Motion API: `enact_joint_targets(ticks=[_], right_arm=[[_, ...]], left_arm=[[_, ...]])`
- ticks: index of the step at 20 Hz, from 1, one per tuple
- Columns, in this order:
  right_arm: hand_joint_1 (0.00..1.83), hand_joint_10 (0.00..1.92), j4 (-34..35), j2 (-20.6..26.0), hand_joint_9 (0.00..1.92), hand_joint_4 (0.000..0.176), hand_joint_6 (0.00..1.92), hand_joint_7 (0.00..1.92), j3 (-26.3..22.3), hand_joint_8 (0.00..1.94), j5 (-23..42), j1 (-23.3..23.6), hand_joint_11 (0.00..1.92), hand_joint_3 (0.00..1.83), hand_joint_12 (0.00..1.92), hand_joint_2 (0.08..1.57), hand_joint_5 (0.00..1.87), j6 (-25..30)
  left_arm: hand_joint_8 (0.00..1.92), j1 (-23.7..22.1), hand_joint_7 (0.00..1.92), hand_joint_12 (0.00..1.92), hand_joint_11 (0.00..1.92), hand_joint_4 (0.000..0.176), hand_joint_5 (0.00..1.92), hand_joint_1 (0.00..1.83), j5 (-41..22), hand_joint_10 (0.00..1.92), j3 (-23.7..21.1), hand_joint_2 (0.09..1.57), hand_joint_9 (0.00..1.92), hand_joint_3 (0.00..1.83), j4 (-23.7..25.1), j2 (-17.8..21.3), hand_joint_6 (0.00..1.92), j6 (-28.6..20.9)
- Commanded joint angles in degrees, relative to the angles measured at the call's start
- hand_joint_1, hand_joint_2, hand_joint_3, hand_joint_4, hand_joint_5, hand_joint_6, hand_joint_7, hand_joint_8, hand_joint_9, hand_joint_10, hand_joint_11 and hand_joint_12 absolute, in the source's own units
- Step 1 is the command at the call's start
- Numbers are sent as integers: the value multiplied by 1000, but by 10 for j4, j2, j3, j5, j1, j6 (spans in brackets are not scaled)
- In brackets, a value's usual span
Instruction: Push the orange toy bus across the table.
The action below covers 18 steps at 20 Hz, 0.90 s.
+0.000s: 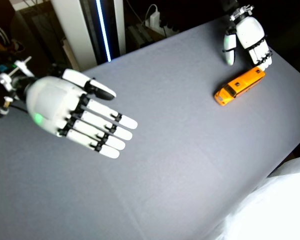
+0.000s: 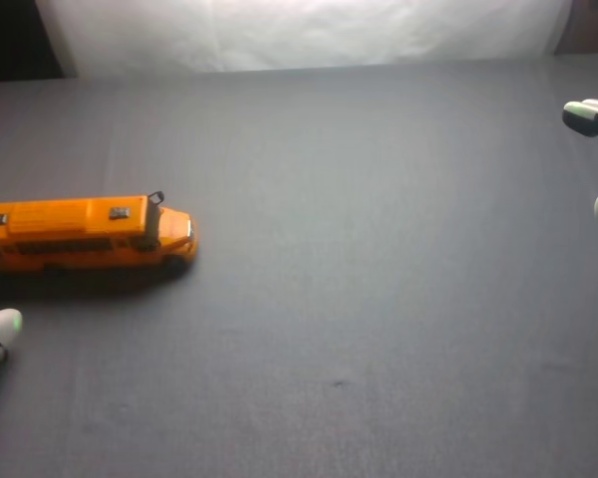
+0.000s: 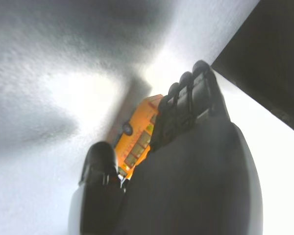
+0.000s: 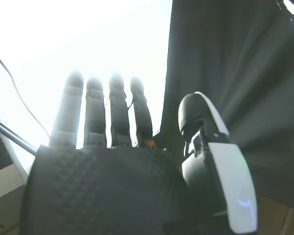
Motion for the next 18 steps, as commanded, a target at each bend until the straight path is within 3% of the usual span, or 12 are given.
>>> enact_joint_targets(ticks=[1, 10, 16, 18], right_arm=[[173, 2, 7, -1, 95, 0, 2, 228, 3, 0, 71, 4, 94, 0, 83, 1422, 252, 6], [192, 0, 7, -2, 80, 0, 0, 224, 2, 0, 70, 3, 70, 0, 89, 1420, 247, 6], [166, 8, 7, -2, 102, 1, 0, 232, 2, 4, 70, -1, 93, 1, 128, 1425, 243, 7], [156, 4, 7, -2, 97, 0, 1, 223, 2, 0, 70, -2, 77, 0, 125, 1426, 240, 8]], left_arm=[[0, -7, 43, 9, 43, 0, 31, 0, -54, 6, 0, 1322, 44, 0, 19, -2, 5, 2], [9, -44, 66, 15, 60, 0, 47, 0, -40, 8, -9, 1360, 56, 11, 90, -30, 9, 2], [3, -57, 34, 4, 24, 0, 45, 0, -77, 4, -32, 1346, 22, 0, 129, -34, 4, 0], [4, -56, 39, 7, 29, 0, 53, 0, -96, 2, -35, 1338, 17, 0, 138, -31, 7, -31]])
